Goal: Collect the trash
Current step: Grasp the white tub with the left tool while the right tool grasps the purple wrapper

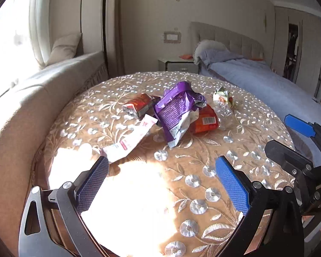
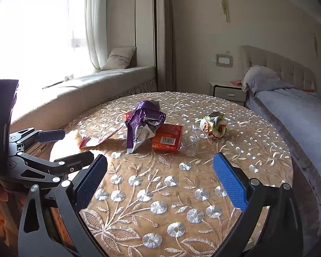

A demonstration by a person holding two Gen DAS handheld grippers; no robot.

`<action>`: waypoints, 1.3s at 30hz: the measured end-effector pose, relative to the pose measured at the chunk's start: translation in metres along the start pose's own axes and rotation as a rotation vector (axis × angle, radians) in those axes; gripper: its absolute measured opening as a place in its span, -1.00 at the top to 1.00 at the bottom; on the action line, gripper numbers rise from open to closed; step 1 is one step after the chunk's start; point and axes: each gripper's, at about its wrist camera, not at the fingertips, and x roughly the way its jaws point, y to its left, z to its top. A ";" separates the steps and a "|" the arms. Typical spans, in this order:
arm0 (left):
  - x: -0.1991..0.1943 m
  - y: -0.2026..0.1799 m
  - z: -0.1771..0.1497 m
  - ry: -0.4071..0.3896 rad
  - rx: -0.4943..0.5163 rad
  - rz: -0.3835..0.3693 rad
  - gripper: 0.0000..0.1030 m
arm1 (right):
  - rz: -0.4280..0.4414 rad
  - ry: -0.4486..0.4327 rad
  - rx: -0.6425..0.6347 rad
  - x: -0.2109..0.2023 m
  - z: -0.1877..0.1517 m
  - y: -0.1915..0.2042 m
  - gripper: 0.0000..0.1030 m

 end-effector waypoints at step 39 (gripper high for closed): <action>0.029 0.083 0.011 0.017 -0.243 0.035 0.44 | -0.043 0.064 0.070 0.073 0.056 -0.007 -0.05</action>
